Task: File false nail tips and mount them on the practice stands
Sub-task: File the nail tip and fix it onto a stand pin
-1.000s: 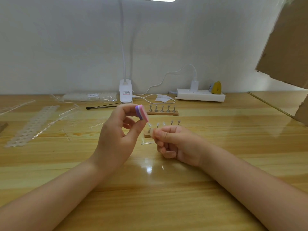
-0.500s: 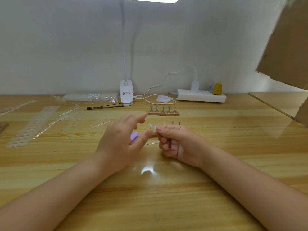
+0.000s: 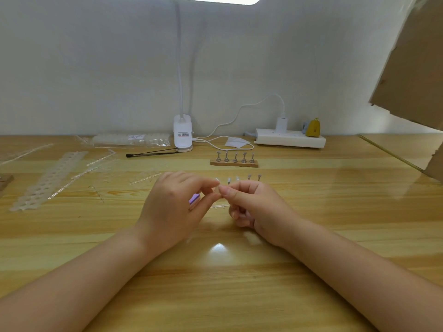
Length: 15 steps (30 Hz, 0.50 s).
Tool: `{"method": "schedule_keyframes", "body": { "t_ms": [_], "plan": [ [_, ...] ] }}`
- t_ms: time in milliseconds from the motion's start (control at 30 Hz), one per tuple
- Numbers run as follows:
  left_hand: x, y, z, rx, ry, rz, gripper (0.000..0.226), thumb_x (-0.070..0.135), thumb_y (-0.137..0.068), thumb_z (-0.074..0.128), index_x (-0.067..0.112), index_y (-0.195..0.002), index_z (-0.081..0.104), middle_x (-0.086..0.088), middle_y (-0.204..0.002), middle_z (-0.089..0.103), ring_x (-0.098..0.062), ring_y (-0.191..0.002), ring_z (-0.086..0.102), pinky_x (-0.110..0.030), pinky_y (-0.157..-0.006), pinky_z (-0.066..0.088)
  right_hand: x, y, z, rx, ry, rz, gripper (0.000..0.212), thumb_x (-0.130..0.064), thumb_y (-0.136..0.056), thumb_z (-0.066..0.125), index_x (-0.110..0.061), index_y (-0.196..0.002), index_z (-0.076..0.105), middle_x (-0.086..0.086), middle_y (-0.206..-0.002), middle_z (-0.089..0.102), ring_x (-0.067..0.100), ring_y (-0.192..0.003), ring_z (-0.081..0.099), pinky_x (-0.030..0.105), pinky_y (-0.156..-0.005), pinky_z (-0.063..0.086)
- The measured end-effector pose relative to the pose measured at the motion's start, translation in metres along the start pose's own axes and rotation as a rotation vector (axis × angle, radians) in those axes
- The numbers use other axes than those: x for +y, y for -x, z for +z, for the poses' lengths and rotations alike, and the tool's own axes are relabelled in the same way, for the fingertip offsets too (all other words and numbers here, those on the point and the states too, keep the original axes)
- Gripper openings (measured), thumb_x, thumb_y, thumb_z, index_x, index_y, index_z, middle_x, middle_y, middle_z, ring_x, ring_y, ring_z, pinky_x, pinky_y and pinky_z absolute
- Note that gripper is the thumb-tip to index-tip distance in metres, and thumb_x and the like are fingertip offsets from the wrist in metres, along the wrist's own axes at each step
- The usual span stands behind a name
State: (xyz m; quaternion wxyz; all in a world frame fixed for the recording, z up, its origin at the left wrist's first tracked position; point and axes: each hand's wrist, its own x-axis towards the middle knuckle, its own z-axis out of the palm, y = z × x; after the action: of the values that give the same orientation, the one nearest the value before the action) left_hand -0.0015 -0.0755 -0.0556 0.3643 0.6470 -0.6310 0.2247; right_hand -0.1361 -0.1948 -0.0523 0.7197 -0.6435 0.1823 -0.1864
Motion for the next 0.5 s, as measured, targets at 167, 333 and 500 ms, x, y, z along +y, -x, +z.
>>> {"method": "schedule_keyframes", "body": {
  "t_ms": [167, 333, 500],
  "plan": [
    [0.001, 0.000, 0.000, 0.043, 0.020, -0.071, 0.026, 0.038, -0.083, 0.057, 0.019, -0.089, 0.072, 0.014, -0.076, 0.067, -0.012, -0.073, 0.063, -0.039, -0.074, 0.047, -0.003, 0.002, -0.003, 0.284, 0.357, -0.197, 0.027, -0.032, -0.087, 0.068, -0.006, -0.078, 0.068, -0.007, -0.052, 0.053, 0.007, -0.048, 0.047, 0.022, -0.047, 0.040],
    [0.003, 0.001, 0.000, 0.051, 0.071, -0.158, 0.027, 0.040, -0.081, 0.055, 0.020, -0.087, 0.072, 0.014, -0.076, 0.067, -0.012, -0.075, 0.062, -0.042, -0.077, 0.046, -0.005, -0.002, -0.027, 0.534, 1.256, -0.403, 0.020, -0.033, -0.089, 0.058, -0.019, -0.080, 0.070, -0.014, -0.059, 0.051, 0.008, -0.058, 0.049, 0.026, -0.049, 0.035],
    [0.006, 0.002, 0.003, 0.046, 0.094, -0.166, 0.026, 0.041, -0.081, 0.055, 0.023, -0.090, 0.071, 0.015, -0.076, 0.067, -0.009, -0.077, 0.061, -0.040, -0.078, 0.046, 0.000, -0.013, -0.033, 0.543, 1.404, -0.216, 0.034, -0.048, -0.092, 0.051, -0.022, -0.091, 0.074, -0.004, -0.078, 0.069, 0.018, -0.076, 0.063, 0.029, -0.061, 0.051]
  ]
}}
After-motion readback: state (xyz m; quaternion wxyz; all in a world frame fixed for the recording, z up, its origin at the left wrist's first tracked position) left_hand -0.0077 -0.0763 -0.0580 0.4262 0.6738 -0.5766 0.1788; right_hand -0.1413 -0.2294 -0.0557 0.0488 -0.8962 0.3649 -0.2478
